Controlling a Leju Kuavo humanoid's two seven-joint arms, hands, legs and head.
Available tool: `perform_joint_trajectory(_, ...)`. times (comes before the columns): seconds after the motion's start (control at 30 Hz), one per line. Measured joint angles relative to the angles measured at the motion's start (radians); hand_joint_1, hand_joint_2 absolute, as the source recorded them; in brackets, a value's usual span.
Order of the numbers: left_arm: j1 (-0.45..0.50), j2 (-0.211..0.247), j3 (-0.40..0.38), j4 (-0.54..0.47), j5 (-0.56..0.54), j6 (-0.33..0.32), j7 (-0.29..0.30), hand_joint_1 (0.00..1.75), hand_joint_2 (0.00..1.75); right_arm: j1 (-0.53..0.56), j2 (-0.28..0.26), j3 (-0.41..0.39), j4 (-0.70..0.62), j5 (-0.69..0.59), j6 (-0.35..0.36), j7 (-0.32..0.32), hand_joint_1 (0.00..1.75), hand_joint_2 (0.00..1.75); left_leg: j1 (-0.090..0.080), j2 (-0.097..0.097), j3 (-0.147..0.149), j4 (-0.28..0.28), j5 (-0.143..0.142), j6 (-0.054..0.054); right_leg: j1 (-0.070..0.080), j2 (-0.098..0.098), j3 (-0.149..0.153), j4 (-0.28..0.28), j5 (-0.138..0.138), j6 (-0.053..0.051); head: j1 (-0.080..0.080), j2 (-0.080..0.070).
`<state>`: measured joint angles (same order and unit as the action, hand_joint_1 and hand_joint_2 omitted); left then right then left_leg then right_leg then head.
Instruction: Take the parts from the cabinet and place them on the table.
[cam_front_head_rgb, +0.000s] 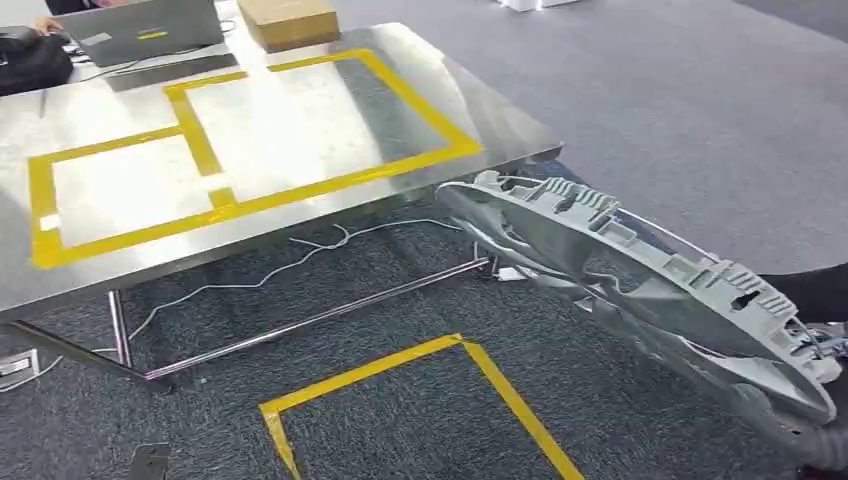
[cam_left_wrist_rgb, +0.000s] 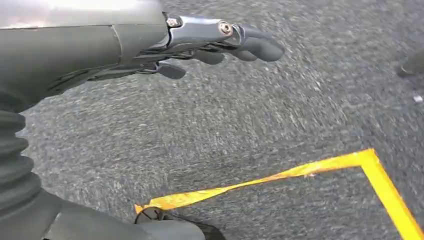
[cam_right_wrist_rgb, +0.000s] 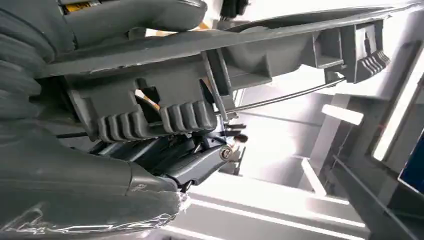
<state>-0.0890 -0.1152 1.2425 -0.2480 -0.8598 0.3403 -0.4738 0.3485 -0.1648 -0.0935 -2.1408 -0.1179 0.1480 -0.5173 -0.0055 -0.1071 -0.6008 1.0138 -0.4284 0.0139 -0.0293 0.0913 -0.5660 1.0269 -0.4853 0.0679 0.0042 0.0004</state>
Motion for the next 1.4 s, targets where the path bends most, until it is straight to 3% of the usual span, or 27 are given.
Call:
perform_joint_trajectory(0.1,0.007,0.001,0.000,0.000,-0.002,0.000,0.002,0.00,1.75,0.000,0.000,-0.001,0.000,0.002,-0.003,0.004,1.75,1.75,0.010,-0.031,-0.013,-0.009,0.015,-0.019,0.011,-0.030,-0.001,0.011,0.004,-0.019,-0.001,0.000)
perform_joint_trajectory(0.13,0.008,0.006,0.000,0.000,-0.003,0.000,0.002,0.00,1.75,-0.001,0.000,-0.001,0.000,0.002,-0.005,0.005,1.75,1.75,0.010,-0.042,-0.014,-0.008,0.015,-0.022,0.004,-0.042,0.001,0.005,0.007,-0.025,-0.001,0.000)
perform_joint_trajectory(0.2,0.005,0.000,0.000,0.002,-0.003,0.000,0.002,0.00,1.75,-0.003,0.000,-0.002,0.000,0.002,-0.006,0.005,1.75,1.75,0.002,0.055,-0.043,0.053,-0.033,-0.032,0.005,-0.068,0.006,0.002,0.007,-0.038,-0.016,0.000)
perform_joint_trajectory(0.23,0.000,-0.001,-0.001,0.002,-0.005,0.000,0.002,0.00,1.75,-0.003,0.000,-0.004,0.000,0.002,-0.007,0.005,1.75,1.75,0.003,0.080,-0.081,0.131,-0.074,-0.037,0.007,-0.082,0.006,0.002,0.007,-0.040,-0.015,0.000)
perform_joint_trajectory(0.3,-0.005,-0.003,-0.001,0.002,-0.009,0.001,0.001,0.00,1.75,-0.003,0.000,-0.009,0.000,0.002,-0.008,0.006,1.75,1.75,0.005,0.096,-0.151,0.276,-0.130,-0.039,0.010,-0.111,0.006,0.002,0.004,-0.043,-0.016,0.000)
perform_joint_trajectory(0.33,-0.005,-0.004,-0.001,0.002,-0.009,0.002,0.001,0.00,1.75,-0.003,0.000,-0.009,0.000,0.002,-0.008,0.006,1.75,1.75,0.005,0.096,-0.162,0.300,-0.128,-0.039,0.010,-0.124,0.007,0.002,0.004,-0.043,-0.016,0.000)
perform_joint_trajectory(0.37,-0.003,-0.005,-0.001,0.002,-0.009,0.003,0.001,0.00,1.75,-0.003,0.000,-0.009,0.000,0.002,-0.008,0.006,1.75,1.75,0.005,0.097,-0.149,0.278,-0.102,-0.037,0.011,-0.137,0.009,0.002,0.003,-0.044,-0.016,0.000)
perform_joint_trajectory(0.43,-0.004,-0.005,-0.001,0.002,-0.010,0.006,0.002,0.00,1.75,-0.005,0.000,-0.010,0.000,0.002,-0.006,0.006,1.75,1.75,0.003,0.113,-0.067,0.124,-0.017,-0.028,0.012,-0.160,0.016,0.002,-0.002,-0.041,-0.016,0.000)
perform_joint_trajectory(0.47,-0.005,-0.005,-0.002,0.002,-0.010,0.006,0.002,0.00,1.75,-0.005,0.000,-0.010,0.000,0.002,-0.005,0.006,1.75,1.75,-0.002,0.146,-0.026,0.051,0.011,-0.021,0.013,-0.170,0.020,0.002,-0.005,-0.037,-0.016,0.000)
perform_joint_trajectory(0.5,-0.007,-0.005,-0.002,0.002,-0.010,0.007,0.002,0.00,1.75,-0.005,0.000,-0.010,0.000,0.002,-0.004,0.006,1.75,1.75,-0.016,0.208,-0.003,0.006,0.001,-0.017,0.021,-0.179,0.021,0.004,-0.010,-0.031,-0.016,0.000)
perform_joint_trajectory(0.63,-0.009,-0.006,-0.002,0.002,-0.010,0.010,0.002,0.00,1.75,-0.008,0.000,-0.013,0.000,0.001,-0.003,0.007,1.75,1.75,-0.014,0.157,-0.008,-0.009,0.001,0.002,0.027,-0.229,0.033,-0.006,-0.017,-0.014,-0.015,0.000)
perform_joint_trajectory(0.67,-0.006,-0.011,-0.003,0.002,-0.011,0.010,0.002,0.00,1.75,-0.012,0.000,-0.015,0.000,0.002,-0.003,0.007,1.75,1.75,-0.005,0.151,-0.005,-0.013,0.005,0.007,0.023,-0.190,0.028,0.004,-0.027,-0.004,-0.013,0.000)
perform_joint_trajectory(0.7,-0.008,-0.010,-0.003,0.002,-0.010,0.012,0.003,0.00,1.75,-0.012,0.000,-0.018,0.000,0.002,-0.004,0.006,1.75,1.75,-0.002,0.141,-0.005,-0.013,0.005,0.011,0.021,-0.134,0.012,0.043,-0.053,-0.002,-0.006,0.000)
perform_joint_trajectory(0.73,-0.011,-0.010,-0.004,0.002,-0.011,0.013,0.003,0.00,1.75,-0.013,0.000,-0.023,0.000,0.001,-0.008,0.004,1.75,1.75,-0.001,0.132,-0.005,-0.013,0.006,0.016,0.020,-0.110,-0.022,0.112,-0.089,-0.001,-0.002,0.000)
perform_joint_trajectory(0.8,-0.012,-0.013,-0.006,0.002,-0.012,0.013,0.003,0.00,1.75,-0.015,0.000,-0.028,0.001,0.004,-0.014,0.005,1.75,1.75,-0.002,0.113,-0.005,-0.013,0.005,0.019,0.021,-0.095,-0.110,0.277,-0.150,0.002,0.000,0.000)
perform_joint_trajectory(0.83,-0.011,-0.014,-0.007,0.002,-0.012,0.013,0.003,0.00,1.75,-0.015,0.000,-0.029,0.002,0.008,-0.018,0.006,1.75,1.75,-0.003,0.106,-0.003,-0.013,0.005,0.020,0.021,-0.095,-0.135,0.313,-0.150,0.001,0.000,0.000)
perform_joint_trajectory(0.87,-0.011,-0.016,-0.007,0.002,-0.012,0.013,0.003,0.00,1.75,-0.015,0.000,-0.031,0.003,0.012,-0.022,0.008,1.75,1.75,-0.003,0.099,-0.002,-0.013,0.005,0.020,0.021,-0.095,-0.137,0.299,-0.125,0.000,0.000,0.000)
perform_joint_trajectory(0.9,-0.011,-0.016,-0.007,0.002,-0.012,0.013,0.005,0.00,1.75,-0.016,0.000,-0.035,0.003,0.016,-0.025,0.008,1.75,1.75,-0.001,0.092,0.001,-0.013,0.004,0.019,0.020,-0.095,-0.111,0.225,-0.069,-0.001,0.000,0.000)
perform_joint_trajectory(0.97,-0.011,-0.018,-0.007,0.002,-0.012,0.013,0.005,0.00,1.75,-0.018,0.000,-0.038,0.003,0.018,-0.026,0.009,1.75,1.75,0.001,0.083,0.008,-0.012,0.000,0.013,0.016,-0.094,-0.029,0.045,0.024,0.000,0.001,0.000)
perform_joint_trajectory(1.0,-0.011,-0.016,-0.007,0.002,-0.012,0.013,0.005,0.00,1.75,-0.021,0.000,-0.039,0.004,0.018,-0.026,0.009,1.75,1.75,-0.004,0.080,0.007,-0.010,-0.001,0.006,0.016,-0.086,-0.011,0.010,0.009,0.002,0.000,0.000)
perform_joint_trajectory(1.03,-0.011,-0.016,-0.007,0.002,-0.012,0.013,0.005,0.00,1.75,-0.023,0.000,-0.039,0.004,0.018,-0.027,0.009,1.75,1.75,-0.008,0.079,0.002,-0.005,-0.002,0.003,0.016,-0.083,-0.006,0.000,0.016,-0.009,-0.002,0.000)
perform_joint_trajectory(1.07,-0.011,-0.015,-0.007,0.002,-0.012,0.013,0.005,0.00,1.75,-0.023,0.000,-0.041,0.005,0.018,-0.027,0.009,1.75,1.75,-0.009,0.079,-0.001,-0.006,-0.002,0.008,0.013,-0.083,-0.009,-0.002,0.021,-0.007,-0.002,0.000)
perform_joint_trajectory(1.13,-0.009,-0.013,-0.007,0.002,-0.012,0.014,0.005,0.00,1.75,-0.022,0.000,-0.041,0.005,0.019,-0.027,0.010,1.75,1.75,-0.011,0.079,-0.001,-0.007,0.005,0.041,0.014,-0.081,-0.011,-0.002,0.023,-0.007,-0.002,0.000)
perform_joint_trajectory(1.17,-0.010,-0.013,-0.007,0.002,-0.012,0.014,0.005,0.00,1.75,-0.023,0.000,-0.042,0.005,0.019,-0.029,0.010,1.75,1.75,-0.011,0.079,-0.001,-0.009,0.006,0.043,0.016,-0.081,-0.011,-0.002,0.023,-0.008,-0.002,0.000)
perform_joint_trajectory(1.3,-0.010,-0.014,-0.008,0.002,-0.012,0.009,0.005,0.00,1.75,-0.024,0.000,-0.045,0.005,0.032,-0.037,0.008,1.75,1.75,-0.008,0.080,0.002,-0.020,0.012,0.028,0.021,-0.081,-0.013,-0.001,0.023,-0.020,-0.002,0.000)
perform_joint_trajectory(1.37,-0.010,-0.014,-0.008,0.002,-0.013,-0.008,0.005,0.00,1.75,-0.024,0.000,-0.050,0.005,0.050,-0.045,0.007,1.75,1.75,-0.006,0.080,0.002,-0.025,0.015,-0.001,0.021,-0.082,-0.016,0.000,0.024,-0.023,-0.002,0.000)
perform_joint_trajectory(1.4,-0.009,-0.014,-0.009,0.002,-0.014,-0.013,0.006,0.00,1.75,-0.025,0.000,-0.052,0.005,0.054,-0.048,0.006,1.75,1.75,-0.005,0.080,0.002,-0.027,0.015,-0.010,0.021,-0.082,-0.016,0.000,0.024,-0.025,-0.002,0.000)
